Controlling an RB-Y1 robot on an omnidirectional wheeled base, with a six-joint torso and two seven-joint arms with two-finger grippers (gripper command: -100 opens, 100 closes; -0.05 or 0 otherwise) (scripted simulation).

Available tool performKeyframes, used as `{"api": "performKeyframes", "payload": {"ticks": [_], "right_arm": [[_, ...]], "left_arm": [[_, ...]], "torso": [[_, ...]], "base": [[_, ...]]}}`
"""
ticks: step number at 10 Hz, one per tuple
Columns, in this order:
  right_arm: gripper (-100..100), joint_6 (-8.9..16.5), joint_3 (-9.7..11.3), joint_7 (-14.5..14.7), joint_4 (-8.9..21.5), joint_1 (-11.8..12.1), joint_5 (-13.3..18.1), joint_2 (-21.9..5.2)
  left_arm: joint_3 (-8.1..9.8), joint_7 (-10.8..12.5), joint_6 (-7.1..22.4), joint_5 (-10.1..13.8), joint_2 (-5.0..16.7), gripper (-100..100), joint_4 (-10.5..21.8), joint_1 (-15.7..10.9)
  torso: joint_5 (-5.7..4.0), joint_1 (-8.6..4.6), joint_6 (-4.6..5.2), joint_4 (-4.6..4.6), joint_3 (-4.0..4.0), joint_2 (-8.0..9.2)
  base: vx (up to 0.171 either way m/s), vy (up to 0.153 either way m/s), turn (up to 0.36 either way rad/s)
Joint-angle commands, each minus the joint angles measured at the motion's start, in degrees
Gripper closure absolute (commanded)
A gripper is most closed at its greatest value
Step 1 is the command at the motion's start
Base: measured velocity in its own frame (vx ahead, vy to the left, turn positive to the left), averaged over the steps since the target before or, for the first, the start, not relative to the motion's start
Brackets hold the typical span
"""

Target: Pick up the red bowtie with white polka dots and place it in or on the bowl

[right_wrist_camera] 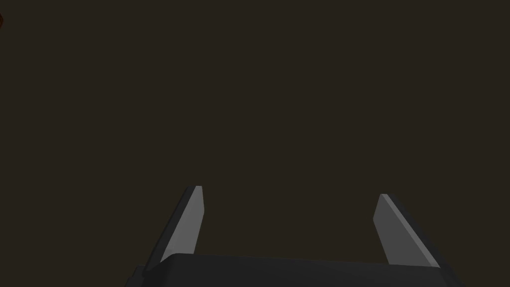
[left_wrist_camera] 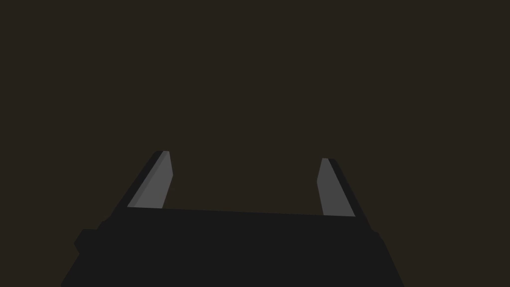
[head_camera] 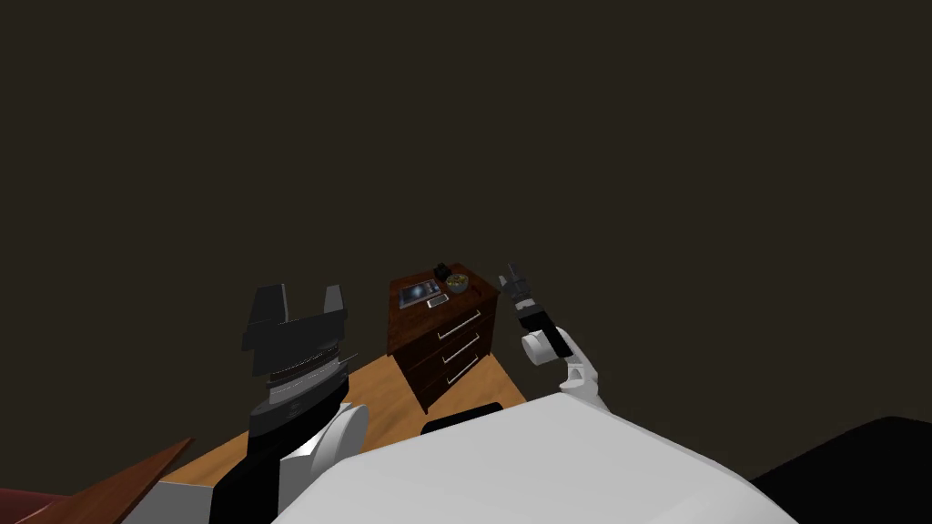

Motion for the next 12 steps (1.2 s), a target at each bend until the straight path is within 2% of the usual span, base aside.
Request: {"api": "performKeyframes", "payload": {"ticks": [1,2,4,5,6,7,8,9,10,11,12], "right_arm": [[-100,2.86,-0.06,-2.58,1.60,-2.30,-1.18,-0.80],[-100,3.51,-0.06,-2.58,1.60,-2.30,-1.18,-0.80],[-100,7.53,-0.05,-6.33,4.66,-6.21,-3.30,-2.04],[-100,8.96,-0.05,-6.96,4.66,-6.21,-3.30,-2.04],[-100,10.71,-0.09,-9.11,6.35,-8.20,-4.48,-2.74],[-100,11.85,-0.09,-9.27,6.35,-8.20,-4.48,-2.74],[-100,13.64,-0.16,-11.63,8.15,-10.21,-5.73,-3.51],[-100,14.83,-0.16,-11.63,8.15,-10.21,-5.73,-3.51],[-100,16.34,-0.27,-14.06,10.07,-12.22,-7.05,-4.34],[-100,17.91,-0.27,-14.06,10.07,-12.22,-7.05,-4.34],[-100,19.48,-0.41,-16.53,12.09,-14.21,-8.45,-5.23]], "left_arm": [[0.00,0.00,0.00,0.00,0.00,0,0.00,0.00],[0.00,0.00,0.00,0.00,0.00,0,0.00,0.00],[0.00,0.00,0.00,0.00,0.00,0,0.00,0.00],[0.00,0.00,0.00,0.00,0.00,0,0.00,0.00],[0.00,0.00,0.00,0.00,0.00,0,0.00,0.00],[0.00,0.00,0.00,0.00,0.00,0,0.00,0.00],[0.00,0.00,0.00,0.00,0.00,0,0.00,0.00],[0.00,0.00,0.00,0.00,0.00,0,0.00,0.00],[0.00,0.00,0.00,0.00,0.00,0,0.00,0.00],[0.00,0.00,0.00,0.00,0.00,0,0.00,0.00],[0.00,0.00,0.00,0.00,0.00,0,0.00,0.00]], "torso": [[0.00,0.00,0.00,0.00,0.00,0.00],[0.00,-0.01,-0.01,0.00,0.00,0.00],[0.00,0.00,-0.01,0.00,-0.01,-0.01],[0.00,0.01,0.00,0.00,0.01,0.01],[0.00,0.00,0.01,0.00,0.00,0.00],[0.00,0.01,0.00,0.00,-0.01,-0.02],[-0.01,-0.03,0.01,-0.01,-0.02,-0.04],[-0.01,-0.05,0.00,-0.01,-0.04,-0.06],[-0.01,-0.06,0.01,-0.02,-0.03,-0.06],[-0.01,-0.03,0.00,-0.02,-0.04,-0.08],[-0.01,-0.05,0.01,-0.02,-0.04,-0.06]], "base": [[-0.017,0.033,0.018],[-0.013,0.029,0.009],[-0.020,0.039,0.032],[-0.014,0.036,0.013],[-0.010,0.041,0.023],[-0.003,0.028,0.014],[-0.001,0.025,0.033],[0.000,0.022,0.020],[0.002,0.031,0.040],[0.000,0.025,0.020],[0.002,0.027,0.038]]}}
